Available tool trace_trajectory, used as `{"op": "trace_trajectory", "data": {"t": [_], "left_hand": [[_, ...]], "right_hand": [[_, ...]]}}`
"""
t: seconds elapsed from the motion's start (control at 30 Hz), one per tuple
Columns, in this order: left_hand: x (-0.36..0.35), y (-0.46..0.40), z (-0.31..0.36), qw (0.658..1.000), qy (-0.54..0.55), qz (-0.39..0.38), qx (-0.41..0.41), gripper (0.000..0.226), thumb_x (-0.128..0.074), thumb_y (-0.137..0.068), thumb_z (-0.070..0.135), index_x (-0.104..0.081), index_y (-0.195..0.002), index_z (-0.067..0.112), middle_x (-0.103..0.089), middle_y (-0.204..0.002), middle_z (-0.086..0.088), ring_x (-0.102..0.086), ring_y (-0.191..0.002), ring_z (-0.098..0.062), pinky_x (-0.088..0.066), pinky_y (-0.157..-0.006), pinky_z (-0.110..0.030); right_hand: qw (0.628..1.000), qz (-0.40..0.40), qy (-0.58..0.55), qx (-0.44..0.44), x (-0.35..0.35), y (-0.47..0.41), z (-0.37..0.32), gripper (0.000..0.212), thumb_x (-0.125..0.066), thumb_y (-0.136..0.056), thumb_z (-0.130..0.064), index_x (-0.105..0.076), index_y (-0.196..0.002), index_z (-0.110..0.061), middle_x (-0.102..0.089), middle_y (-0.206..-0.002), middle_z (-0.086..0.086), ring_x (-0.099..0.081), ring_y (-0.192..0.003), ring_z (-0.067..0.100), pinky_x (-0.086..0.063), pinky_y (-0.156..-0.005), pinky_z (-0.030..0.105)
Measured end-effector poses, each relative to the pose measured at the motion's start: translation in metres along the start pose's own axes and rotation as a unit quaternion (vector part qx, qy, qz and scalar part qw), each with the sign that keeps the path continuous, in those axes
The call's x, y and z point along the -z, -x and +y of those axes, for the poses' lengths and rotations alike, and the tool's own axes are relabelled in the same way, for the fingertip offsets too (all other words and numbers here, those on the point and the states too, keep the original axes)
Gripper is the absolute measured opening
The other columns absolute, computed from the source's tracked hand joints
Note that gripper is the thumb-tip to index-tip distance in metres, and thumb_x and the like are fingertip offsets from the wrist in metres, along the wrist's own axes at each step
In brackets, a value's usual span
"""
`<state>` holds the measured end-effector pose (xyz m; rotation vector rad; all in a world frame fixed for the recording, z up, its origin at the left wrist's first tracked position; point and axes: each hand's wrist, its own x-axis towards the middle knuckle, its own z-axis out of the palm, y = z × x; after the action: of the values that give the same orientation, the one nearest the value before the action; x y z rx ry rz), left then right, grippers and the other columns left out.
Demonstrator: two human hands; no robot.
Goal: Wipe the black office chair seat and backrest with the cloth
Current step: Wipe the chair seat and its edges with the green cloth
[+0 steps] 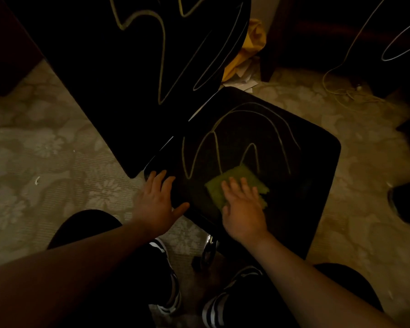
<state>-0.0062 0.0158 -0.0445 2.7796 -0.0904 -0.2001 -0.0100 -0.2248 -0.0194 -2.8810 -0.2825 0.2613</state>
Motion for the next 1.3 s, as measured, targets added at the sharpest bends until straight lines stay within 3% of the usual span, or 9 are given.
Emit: {"op": "trace_trajectory", "data": {"t": [0.1,0.17,0.4,0.53,0.8,0.9,1.0,1.17,1.3], "left_hand": [[-0.004,0.003,-0.004,0.999,0.029,0.017,-0.006,0.091,-0.053,-0.086,0.072,-0.039,-0.153,0.012,-0.032,-0.162,-0.017,-0.019,-0.154,-0.041,-0.026,-0.12,-0.055],[-0.005,0.003,-0.007,0.999,0.04,0.023,-0.009,0.091,-0.048,-0.085,0.074,-0.041,-0.151,0.013,-0.034,-0.16,-0.016,-0.022,-0.152,-0.041,-0.03,-0.119,-0.059],[-0.004,0.002,-0.011,0.996,0.063,0.028,0.054,0.1,-0.049,-0.084,0.079,-0.022,-0.159,0.019,-0.014,-0.169,-0.011,-0.001,-0.157,-0.033,-0.019,-0.124,-0.057],[-0.006,0.0,-0.006,0.993,0.09,0.03,0.064,0.104,-0.055,-0.082,0.077,-0.022,-0.16,0.016,-0.012,-0.17,-0.011,0.002,-0.157,-0.032,-0.016,-0.123,-0.053],[-0.013,-0.004,-0.003,0.99,0.12,0.037,0.069,0.107,-0.054,-0.077,0.072,-0.028,-0.156,0.005,-0.017,-0.166,-0.021,-0.001,-0.156,-0.042,-0.017,-0.122,-0.058],[-0.014,-0.005,-0.003,0.989,0.13,0.037,0.063,0.104,-0.068,-0.082,0.061,-0.024,-0.158,0.006,-0.011,-0.168,-0.02,0.006,-0.157,-0.038,-0.01,-0.122,-0.051],[-0.013,-0.008,-0.002,0.989,0.128,0.044,0.064,0.103,-0.067,-0.083,0.061,-0.022,-0.159,0.009,-0.008,-0.169,-0.016,0.006,-0.157,-0.034,-0.006,-0.121,-0.046],[-0.01,-0.012,0.004,0.986,0.117,0.066,0.093,0.104,-0.048,-0.075,0.072,-0.03,-0.155,0.008,-0.023,-0.158,-0.015,-0.017,-0.143,-0.033,-0.032,-0.117,-0.054],[-0.015,-0.012,0.005,0.987,0.123,0.049,0.096,0.114,-0.051,-0.074,0.078,-0.023,-0.159,0.007,-0.016,-0.164,-0.017,-0.009,-0.151,-0.038,-0.016,-0.122,-0.052]], "right_hand": [[0.992,-0.023,-0.018,0.124,-0.007,0.001,-0.023,0.061,-0.048,-0.098,-0.028,-0.029,-0.156,-0.028,-0.022,-0.165,-0.005,-0.007,-0.154,0.021,0.006,-0.121,0.038],[0.992,-0.016,-0.033,0.124,-0.01,-0.003,-0.022,0.058,-0.046,-0.098,-0.03,-0.032,-0.154,-0.033,-0.024,-0.164,-0.01,-0.007,-0.154,0.015,0.006,-0.12,0.035],[0.995,0.037,-0.022,-0.095,-0.004,-0.03,0.017,0.062,-0.033,-0.1,-0.044,-0.019,-0.159,-0.027,-0.016,-0.167,0.001,-0.004,-0.154,0.024,-0.01,-0.124,0.046],[0.987,0.038,-0.016,-0.157,-0.007,-0.038,0.002,0.065,-0.035,-0.099,-0.038,-0.017,-0.159,-0.02,-0.013,-0.168,0.006,-0.001,-0.154,0.031,-0.005,-0.124,0.051],[0.986,-0.048,-0.029,0.159,-0.02,-0.042,-0.046,0.066,-0.048,-0.097,-0.024,-0.024,-0.158,-0.029,-0.016,-0.167,-0.006,0.002,-0.154,0.021,0.008,-0.122,0.041],[0.979,-0.046,-0.022,0.198,-0.022,-0.048,-0.041,0.064,-0.046,-0.096,-0.024,-0.026,-0.156,-0.035,-0.019,-0.166,-0.01,0.0,-0.154,0.016,0.007,-0.122,0.038],[0.987,-0.036,-0.018,0.155,-0.018,-0.059,-0.036,0.062,-0.043,-0.098,-0.027,-0.024,-0.156,-0.035,-0.016,-0.166,-0.01,0.0,-0.154,0.016,0.003,-0.124,0.04],[0.995,0.024,-0.041,-0.083,-0.015,-0.089,-0.045,0.066,-0.036,-0.098,-0.033,-0.014,-0.159,-0.023,-0.006,-0.169,0.003,0.004,-0.154,0.028,-0.004,-0.124,0.051],[0.999,-0.003,-0.037,-0.008,-0.018,-0.097,-0.07,0.066,-0.042,-0.097,-0.024,-0.018,-0.159,-0.025,-0.008,-0.169,0.001,0.006,-0.154,0.027,0.001,-0.124,0.051]]}}
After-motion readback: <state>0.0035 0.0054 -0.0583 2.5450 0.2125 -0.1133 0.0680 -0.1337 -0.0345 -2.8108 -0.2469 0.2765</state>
